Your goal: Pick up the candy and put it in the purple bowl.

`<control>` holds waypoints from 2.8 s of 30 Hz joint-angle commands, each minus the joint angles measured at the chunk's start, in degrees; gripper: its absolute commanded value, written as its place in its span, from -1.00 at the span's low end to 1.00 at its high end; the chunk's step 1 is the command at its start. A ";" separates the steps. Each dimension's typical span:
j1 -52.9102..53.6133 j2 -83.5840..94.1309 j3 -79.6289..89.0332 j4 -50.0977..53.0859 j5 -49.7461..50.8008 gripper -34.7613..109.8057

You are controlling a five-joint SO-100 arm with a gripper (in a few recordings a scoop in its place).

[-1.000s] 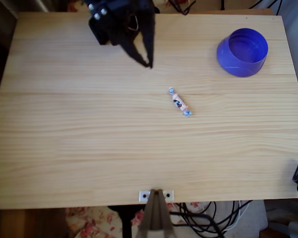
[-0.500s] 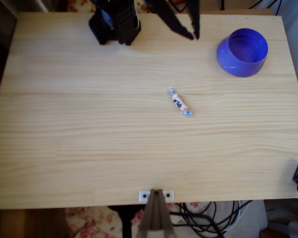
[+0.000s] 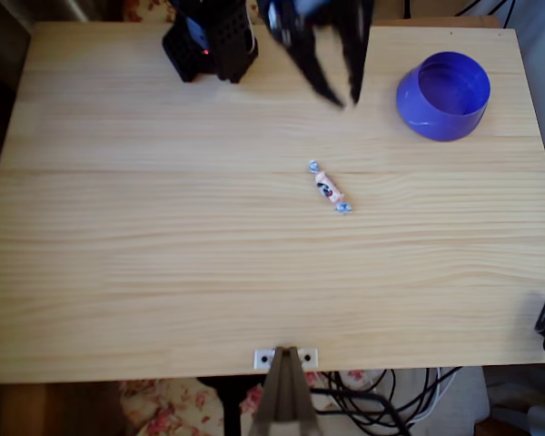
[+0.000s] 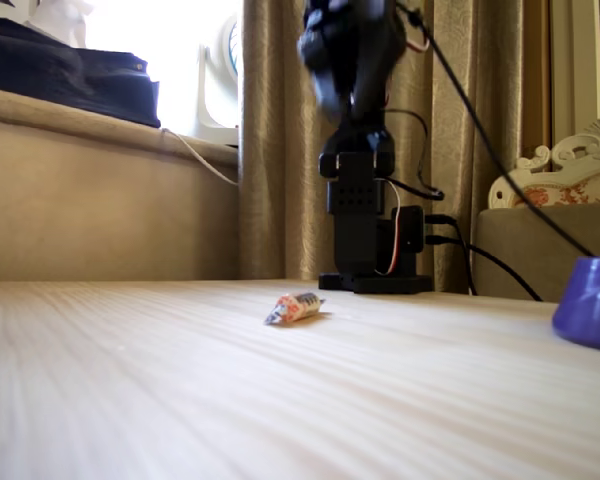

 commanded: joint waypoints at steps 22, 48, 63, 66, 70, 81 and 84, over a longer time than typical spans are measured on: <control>6.24 -34.72 -13.01 -12.39 -11.60 -0.25; 1.23 -46.67 -11.43 -22.76 -9.23 -0.44; -1.58 -28.74 -23.82 -0.88 -5.01 -0.52; -6.24 -27.69 -31.73 5.62 -3.34 -0.52; -12.39 -27.33 -36.47 6.94 -0.09 -0.52; -27.60 -35.51 -38.67 -3.69 3.34 -0.52; -30.41 -40.08 -41.75 -5.71 3.96 -0.52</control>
